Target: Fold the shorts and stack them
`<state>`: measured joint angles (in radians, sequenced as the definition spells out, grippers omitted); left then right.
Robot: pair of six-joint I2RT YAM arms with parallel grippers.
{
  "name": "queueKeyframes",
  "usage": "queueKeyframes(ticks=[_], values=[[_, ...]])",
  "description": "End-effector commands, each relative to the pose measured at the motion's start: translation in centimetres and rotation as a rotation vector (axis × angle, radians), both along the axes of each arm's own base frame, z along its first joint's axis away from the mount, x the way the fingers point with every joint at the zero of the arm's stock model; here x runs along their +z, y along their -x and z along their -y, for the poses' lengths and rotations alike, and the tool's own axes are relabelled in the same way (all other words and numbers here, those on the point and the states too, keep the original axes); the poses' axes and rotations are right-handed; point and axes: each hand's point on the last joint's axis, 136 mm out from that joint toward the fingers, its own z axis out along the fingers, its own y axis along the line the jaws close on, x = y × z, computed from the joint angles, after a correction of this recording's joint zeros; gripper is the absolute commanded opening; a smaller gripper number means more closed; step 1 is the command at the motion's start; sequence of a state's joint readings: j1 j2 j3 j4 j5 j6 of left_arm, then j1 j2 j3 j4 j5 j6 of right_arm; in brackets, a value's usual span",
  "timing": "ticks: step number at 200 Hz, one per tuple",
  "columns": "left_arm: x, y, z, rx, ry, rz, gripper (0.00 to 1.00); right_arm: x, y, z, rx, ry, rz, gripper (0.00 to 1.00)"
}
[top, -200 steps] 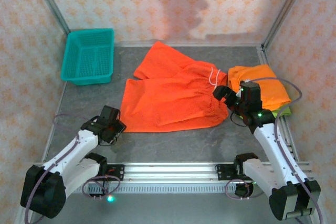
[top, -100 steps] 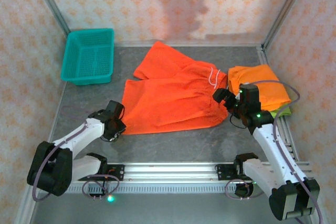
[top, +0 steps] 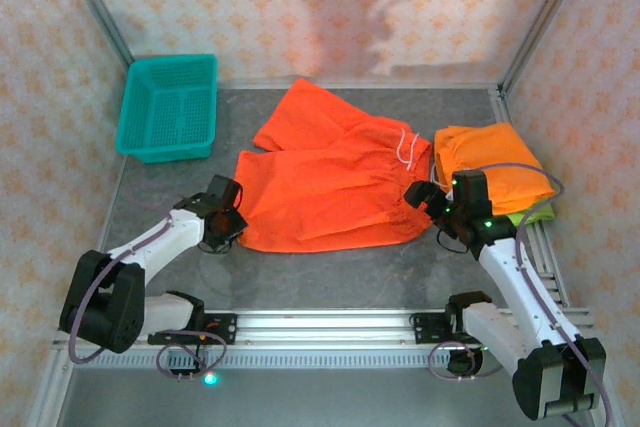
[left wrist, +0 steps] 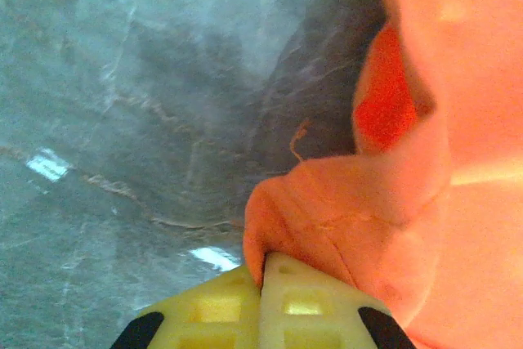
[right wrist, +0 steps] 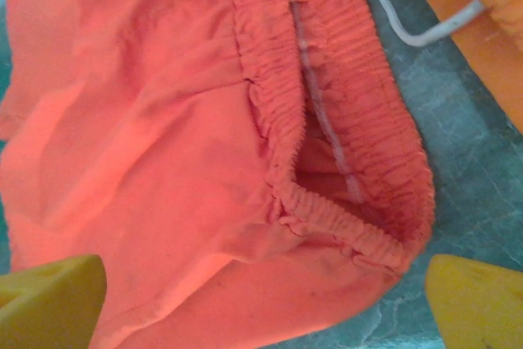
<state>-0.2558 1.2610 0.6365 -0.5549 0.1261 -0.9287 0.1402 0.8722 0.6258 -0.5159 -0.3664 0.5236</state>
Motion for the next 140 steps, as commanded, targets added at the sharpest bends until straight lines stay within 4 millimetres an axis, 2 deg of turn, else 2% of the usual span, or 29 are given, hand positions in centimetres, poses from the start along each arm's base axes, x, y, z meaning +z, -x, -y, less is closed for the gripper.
queueKeyframes(ticks=[1, 31, 53, 71, 90, 114, 140], values=[[3.2, -1.0, -0.2, -0.042, -0.031, 0.071, 0.0, -1.4, 1.2, 1.0, -0.031, 0.045, -0.062, 1.0], [8.1, -1.1, -1.2, -0.035, -0.064, 0.181, 0.0, -3.9, 2.7, 1.5, -0.048, 0.066, -0.172, 0.94], [9.7, -1.0, -1.3, -0.028, -0.051, 0.242, 0.0, -5.6, 3.4, 1.7, -0.056, 0.079, -0.234, 0.87], [9.5, -0.9, -1.0, -0.027, -0.029, 0.247, 0.0, -6.2, 3.1, 1.8, -0.067, 0.079, -0.246, 0.79], [8.4, -0.8, -0.8, -0.029, -0.017, 0.22, 0.0, -6.2, 2.1, 1.7, -0.077, 0.072, -0.234, 0.72], [7.2, -0.6, -0.4, -0.033, -0.002, 0.195, 0.0, -6.5, 1.2, 1.5, -0.075, 0.073, -0.242, 0.7], [6.8, -0.5, -0.6, -0.033, -0.01, 0.192, 0.0, -7.1, 0.3, 1.5, -0.069, 0.084, -0.248, 0.69]])
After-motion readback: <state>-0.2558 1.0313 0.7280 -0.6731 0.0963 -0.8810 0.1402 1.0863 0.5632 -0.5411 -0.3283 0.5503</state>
